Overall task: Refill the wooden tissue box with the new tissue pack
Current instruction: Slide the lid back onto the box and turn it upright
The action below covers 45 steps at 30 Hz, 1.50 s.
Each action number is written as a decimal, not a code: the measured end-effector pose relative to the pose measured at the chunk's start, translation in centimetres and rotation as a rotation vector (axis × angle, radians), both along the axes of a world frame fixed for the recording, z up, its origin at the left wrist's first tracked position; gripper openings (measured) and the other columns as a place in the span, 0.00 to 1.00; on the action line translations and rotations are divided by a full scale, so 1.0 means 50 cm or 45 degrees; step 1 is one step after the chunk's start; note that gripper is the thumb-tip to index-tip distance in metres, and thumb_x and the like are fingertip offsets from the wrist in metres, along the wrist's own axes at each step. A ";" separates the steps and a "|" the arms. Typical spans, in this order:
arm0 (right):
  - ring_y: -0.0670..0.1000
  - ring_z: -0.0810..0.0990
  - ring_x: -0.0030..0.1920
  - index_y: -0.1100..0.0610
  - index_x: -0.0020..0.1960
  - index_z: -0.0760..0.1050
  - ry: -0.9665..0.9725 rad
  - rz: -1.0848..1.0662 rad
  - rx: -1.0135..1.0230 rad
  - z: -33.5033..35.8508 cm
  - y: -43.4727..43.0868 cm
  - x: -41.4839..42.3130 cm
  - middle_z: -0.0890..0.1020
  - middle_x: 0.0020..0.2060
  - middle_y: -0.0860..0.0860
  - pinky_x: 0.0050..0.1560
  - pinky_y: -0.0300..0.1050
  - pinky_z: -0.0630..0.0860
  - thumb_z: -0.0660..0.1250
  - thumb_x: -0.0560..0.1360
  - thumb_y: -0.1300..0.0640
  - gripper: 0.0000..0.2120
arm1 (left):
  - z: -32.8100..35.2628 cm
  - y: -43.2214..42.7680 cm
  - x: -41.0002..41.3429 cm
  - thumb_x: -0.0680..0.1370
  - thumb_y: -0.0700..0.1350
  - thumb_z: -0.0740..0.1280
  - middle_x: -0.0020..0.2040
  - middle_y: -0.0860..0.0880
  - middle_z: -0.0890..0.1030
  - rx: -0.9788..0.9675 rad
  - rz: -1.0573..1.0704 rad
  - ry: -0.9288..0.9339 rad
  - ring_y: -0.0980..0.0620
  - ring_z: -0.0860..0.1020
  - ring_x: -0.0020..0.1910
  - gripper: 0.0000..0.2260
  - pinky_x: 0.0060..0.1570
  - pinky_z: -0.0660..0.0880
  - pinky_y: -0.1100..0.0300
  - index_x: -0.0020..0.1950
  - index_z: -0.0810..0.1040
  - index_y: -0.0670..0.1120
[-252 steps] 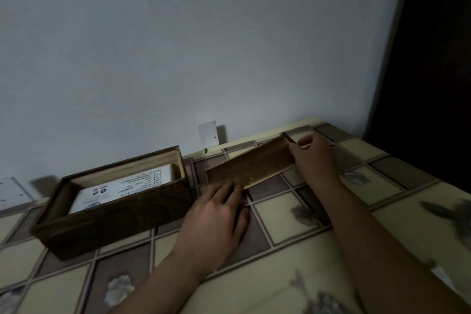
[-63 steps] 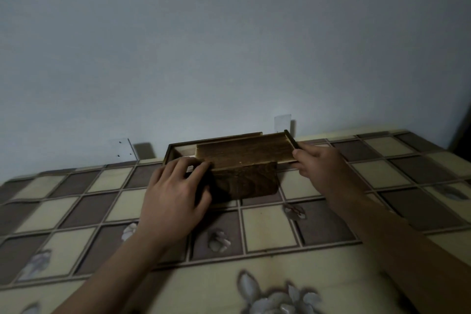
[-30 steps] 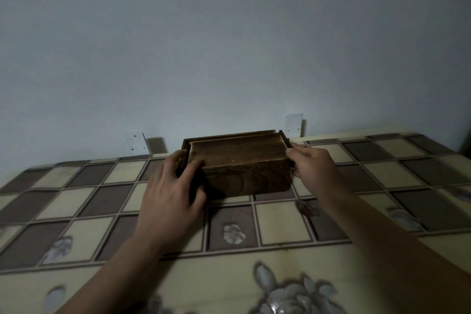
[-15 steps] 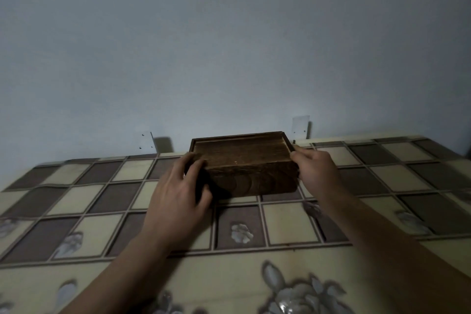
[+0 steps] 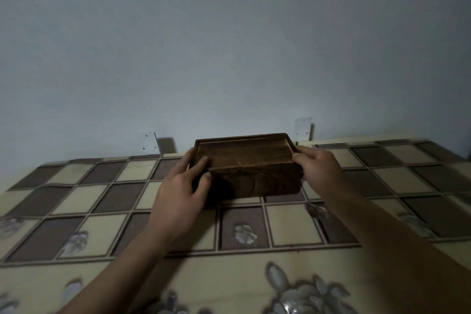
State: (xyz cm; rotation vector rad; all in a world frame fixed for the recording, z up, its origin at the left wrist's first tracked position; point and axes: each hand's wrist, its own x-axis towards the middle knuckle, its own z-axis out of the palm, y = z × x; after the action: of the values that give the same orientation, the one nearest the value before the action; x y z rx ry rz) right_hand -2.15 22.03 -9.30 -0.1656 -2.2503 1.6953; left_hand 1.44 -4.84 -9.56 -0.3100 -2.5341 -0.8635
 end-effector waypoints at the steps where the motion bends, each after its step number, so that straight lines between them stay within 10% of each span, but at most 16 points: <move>1: 0.53 0.83 0.49 0.42 0.42 0.85 -0.024 0.015 0.002 0.006 0.004 -0.003 0.85 0.36 0.40 0.57 0.52 0.78 0.65 0.75 0.60 0.14 | 0.004 0.000 -0.002 0.80 0.51 0.63 0.77 0.53 0.66 0.072 -0.013 0.001 0.57 0.65 0.73 0.18 0.67 0.59 0.71 0.70 0.76 0.53; 6: 0.54 0.83 0.41 0.54 0.39 0.84 -0.203 0.050 -0.043 0.043 0.027 -0.029 0.84 0.30 0.48 0.52 0.57 0.80 0.67 0.73 0.58 0.09 | 0.037 -0.008 -0.033 0.79 0.49 0.67 0.65 0.52 0.79 0.471 0.111 -0.220 0.58 0.74 0.62 0.15 0.60 0.65 0.65 0.65 0.80 0.50; 9: 0.53 0.83 0.41 0.60 0.35 0.80 -0.330 0.104 0.034 0.067 0.032 -0.043 0.84 0.39 0.55 0.41 0.49 0.83 0.66 0.75 0.62 0.10 | 0.068 -0.020 -0.061 0.79 0.47 0.67 0.56 0.48 0.84 0.793 0.088 -0.562 0.52 0.79 0.55 0.06 0.60 0.74 0.53 0.45 0.83 0.51; 16: 0.55 0.84 0.46 0.62 0.51 0.78 -0.519 0.132 -0.019 0.075 0.026 -0.055 0.84 0.47 0.58 0.42 0.46 0.81 0.69 0.75 0.60 0.08 | 0.088 -0.038 -0.098 0.75 0.48 0.73 0.50 0.43 0.82 0.738 0.053 -0.993 0.45 0.81 0.50 0.13 0.53 0.80 0.49 0.55 0.80 0.41; 28: 0.57 0.83 0.50 0.61 0.49 0.77 -0.538 0.108 -0.072 0.081 0.017 -0.044 0.83 0.50 0.59 0.49 0.51 0.81 0.68 0.76 0.59 0.05 | 0.100 -0.039 -0.107 0.78 0.45 0.69 0.48 0.41 0.81 0.703 0.073 -1.041 0.44 0.81 0.44 0.10 0.46 0.81 0.50 0.52 0.80 0.39; 35: 0.54 0.82 0.44 0.61 0.47 0.78 -0.445 0.082 -0.143 0.080 0.011 -0.033 0.83 0.49 0.59 0.36 0.43 0.79 0.68 0.75 0.61 0.03 | 0.095 -0.044 -0.108 0.78 0.43 0.69 0.45 0.42 0.83 0.726 0.042 -0.948 0.44 0.82 0.44 0.08 0.42 0.82 0.51 0.48 0.82 0.38; 39: 0.58 0.83 0.47 0.64 0.50 0.79 -0.333 0.069 -0.081 0.082 0.011 -0.027 0.82 0.52 0.64 0.49 0.53 0.81 0.68 0.74 0.61 0.07 | 0.095 -0.051 -0.108 0.78 0.43 0.68 0.47 0.40 0.84 0.761 0.003 -0.830 0.44 0.83 0.47 0.09 0.40 0.82 0.53 0.49 0.82 0.37; 45: 0.46 0.86 0.39 0.47 0.38 0.84 -0.167 0.249 -0.139 0.054 0.017 -0.023 0.87 0.38 0.45 0.40 0.39 0.81 0.66 0.77 0.64 0.16 | 0.076 -0.064 -0.099 0.78 0.43 0.68 0.39 0.47 0.86 0.727 -0.055 -0.621 0.50 0.84 0.42 0.10 0.41 0.82 0.56 0.38 0.85 0.45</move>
State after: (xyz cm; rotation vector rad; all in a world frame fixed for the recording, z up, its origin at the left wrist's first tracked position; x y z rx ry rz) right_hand -3.30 22.88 -6.60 -0.0865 -2.3348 1.9624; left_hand -3.50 -8.02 -5.78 0.0387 -2.5444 -1.8005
